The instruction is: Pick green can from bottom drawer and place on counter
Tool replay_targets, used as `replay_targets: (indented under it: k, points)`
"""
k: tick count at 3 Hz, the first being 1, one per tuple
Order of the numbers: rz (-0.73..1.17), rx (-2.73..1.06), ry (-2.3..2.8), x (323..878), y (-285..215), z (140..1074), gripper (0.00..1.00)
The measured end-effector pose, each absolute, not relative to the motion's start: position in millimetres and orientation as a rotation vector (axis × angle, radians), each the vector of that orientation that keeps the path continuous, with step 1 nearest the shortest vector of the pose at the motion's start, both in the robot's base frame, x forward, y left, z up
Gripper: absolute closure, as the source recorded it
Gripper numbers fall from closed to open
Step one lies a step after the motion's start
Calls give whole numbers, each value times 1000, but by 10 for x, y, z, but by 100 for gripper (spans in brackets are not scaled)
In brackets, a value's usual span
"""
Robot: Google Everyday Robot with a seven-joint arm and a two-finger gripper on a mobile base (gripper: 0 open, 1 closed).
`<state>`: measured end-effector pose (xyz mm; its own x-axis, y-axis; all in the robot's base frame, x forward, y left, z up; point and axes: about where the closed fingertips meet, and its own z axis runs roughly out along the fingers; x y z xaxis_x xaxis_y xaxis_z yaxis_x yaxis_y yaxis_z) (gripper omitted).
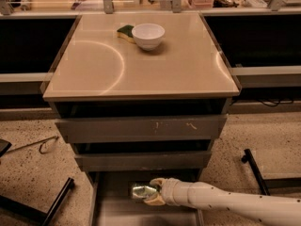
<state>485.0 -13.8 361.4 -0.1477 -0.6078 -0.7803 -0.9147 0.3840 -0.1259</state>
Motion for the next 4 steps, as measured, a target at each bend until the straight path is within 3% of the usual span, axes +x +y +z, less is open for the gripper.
replay_targets:
  k: [2,4]
  points:
    - [369,-1325,1861,4574,312,4542,100]
    - [335,-1302,1849,4573,244,4827,100]
